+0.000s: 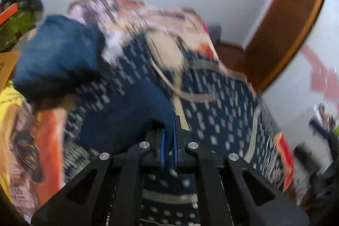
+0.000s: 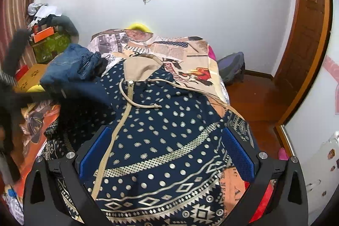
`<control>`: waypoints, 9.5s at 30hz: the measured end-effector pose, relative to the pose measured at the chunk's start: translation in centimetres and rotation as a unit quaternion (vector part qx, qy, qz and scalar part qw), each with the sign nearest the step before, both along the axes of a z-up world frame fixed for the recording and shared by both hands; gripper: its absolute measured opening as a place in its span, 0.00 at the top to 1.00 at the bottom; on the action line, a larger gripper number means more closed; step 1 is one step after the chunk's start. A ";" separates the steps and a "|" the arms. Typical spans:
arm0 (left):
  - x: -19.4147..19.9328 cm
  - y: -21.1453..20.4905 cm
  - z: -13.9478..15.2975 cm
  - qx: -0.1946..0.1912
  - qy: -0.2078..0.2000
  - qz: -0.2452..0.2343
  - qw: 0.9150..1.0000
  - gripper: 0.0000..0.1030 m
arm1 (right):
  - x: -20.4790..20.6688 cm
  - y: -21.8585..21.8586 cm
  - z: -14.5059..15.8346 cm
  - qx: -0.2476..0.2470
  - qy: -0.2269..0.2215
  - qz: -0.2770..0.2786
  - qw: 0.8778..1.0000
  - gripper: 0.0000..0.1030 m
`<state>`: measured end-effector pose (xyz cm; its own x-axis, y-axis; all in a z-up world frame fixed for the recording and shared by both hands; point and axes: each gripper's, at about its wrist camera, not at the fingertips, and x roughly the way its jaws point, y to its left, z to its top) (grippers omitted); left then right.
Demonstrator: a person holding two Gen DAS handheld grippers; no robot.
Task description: Fold large clothes
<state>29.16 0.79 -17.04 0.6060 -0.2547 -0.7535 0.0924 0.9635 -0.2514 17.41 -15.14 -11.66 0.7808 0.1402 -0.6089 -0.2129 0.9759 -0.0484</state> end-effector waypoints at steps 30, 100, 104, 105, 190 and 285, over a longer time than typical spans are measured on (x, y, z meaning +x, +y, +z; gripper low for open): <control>-8.0 11.5 1.7 0.149 -0.033 0.086 0.985 0.33 | 3.0 10.2 -2.5 -0.045 0.059 0.158 0.985 0.00; -2.9 12.3 -10.6 0.116 0.132 0.143 0.974 0.30 | 8.0 -6.6 -7.0 0.082 0.168 0.022 0.982 0.89; -2.9 12.0 -10.4 0.130 0.127 0.144 0.973 0.30 | 7.0 -8.7 -7.5 0.088 0.177 -0.003 0.980 0.89; -2.9 11.8 -10.3 0.135 0.126 0.144 0.972 0.30 | 6.7 -9.1 -7.3 0.087 0.175 -0.006 0.981 0.89; -3.6 -1.1 -3.4 0.152 -0.011 0.016 0.988 0.30 | 8.8 -21.5 -13.3 0.332 0.254 -0.192 0.888 0.45; -2.4 0.4 -3.2 0.091 -0.015 0.045 0.995 0.29 | 13.6 -17.0 -10.2 0.265 0.183 -0.166 0.932 0.95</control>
<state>26.79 1.17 -20.25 0.6425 -0.0592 -0.7640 0.0083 0.9975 -0.0704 31.00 -32.17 -21.87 0.5886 0.2843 -0.7568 0.1977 0.8571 0.4758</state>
